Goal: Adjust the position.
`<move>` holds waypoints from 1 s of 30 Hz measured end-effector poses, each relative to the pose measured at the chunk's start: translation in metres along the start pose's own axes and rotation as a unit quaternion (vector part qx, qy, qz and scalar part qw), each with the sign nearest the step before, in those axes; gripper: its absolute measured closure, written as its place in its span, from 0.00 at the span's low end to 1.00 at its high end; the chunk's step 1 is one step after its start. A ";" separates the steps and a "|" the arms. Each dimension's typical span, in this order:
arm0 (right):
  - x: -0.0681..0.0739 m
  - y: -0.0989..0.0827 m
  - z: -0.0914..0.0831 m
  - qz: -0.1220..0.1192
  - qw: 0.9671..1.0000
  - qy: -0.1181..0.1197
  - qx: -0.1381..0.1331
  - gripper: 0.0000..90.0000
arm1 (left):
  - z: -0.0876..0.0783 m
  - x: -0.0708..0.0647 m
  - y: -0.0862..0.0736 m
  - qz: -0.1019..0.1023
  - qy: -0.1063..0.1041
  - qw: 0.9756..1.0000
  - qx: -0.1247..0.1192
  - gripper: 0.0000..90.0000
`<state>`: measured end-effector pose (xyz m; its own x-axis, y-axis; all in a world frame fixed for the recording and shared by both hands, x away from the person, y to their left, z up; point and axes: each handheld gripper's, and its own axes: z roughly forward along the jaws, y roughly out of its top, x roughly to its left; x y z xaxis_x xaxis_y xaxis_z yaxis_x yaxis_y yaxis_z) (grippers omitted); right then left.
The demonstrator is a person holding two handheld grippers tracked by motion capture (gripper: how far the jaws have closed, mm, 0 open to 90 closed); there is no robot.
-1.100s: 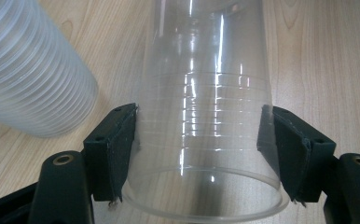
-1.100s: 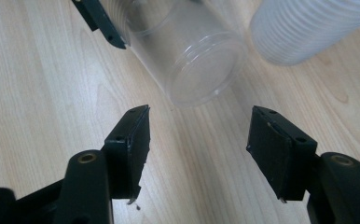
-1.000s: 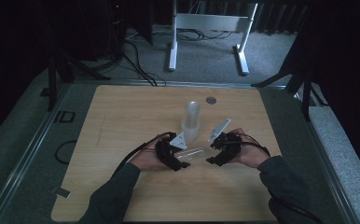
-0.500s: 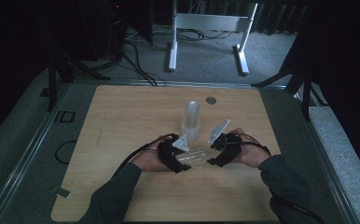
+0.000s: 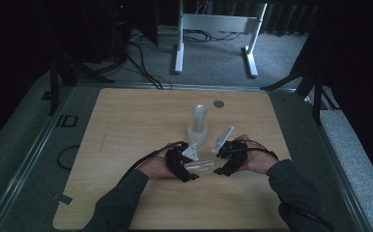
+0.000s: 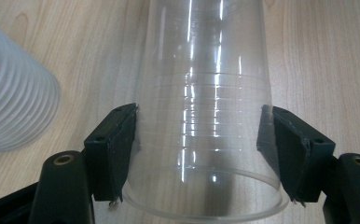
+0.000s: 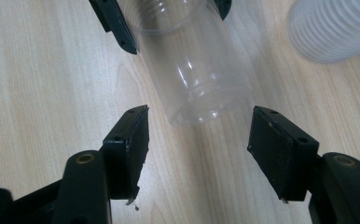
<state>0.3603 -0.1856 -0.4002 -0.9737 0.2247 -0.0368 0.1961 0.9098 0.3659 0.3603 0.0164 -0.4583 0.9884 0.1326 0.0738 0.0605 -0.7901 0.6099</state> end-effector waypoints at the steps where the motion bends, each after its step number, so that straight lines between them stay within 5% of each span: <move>1: 0.000 0.000 0.001 -0.003 1.000 0.002 0.001 0.42 | 0.000 -0.001 0.000 0.001 0.000 1.000 0.002 0.33; 30: 0.006 0.001 0.020 -0.028 0.999 0.029 0.023 0.39 | 0.002 -0.014 0.014 0.049 0.000 0.999 0.010 0.33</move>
<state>0.3574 -0.1761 -0.4183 -0.9882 0.1531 -0.0024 0.1443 0.9359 0.3212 0.3474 0.0017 -0.4524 0.9896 0.0541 0.1334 -0.0343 -0.8117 0.5830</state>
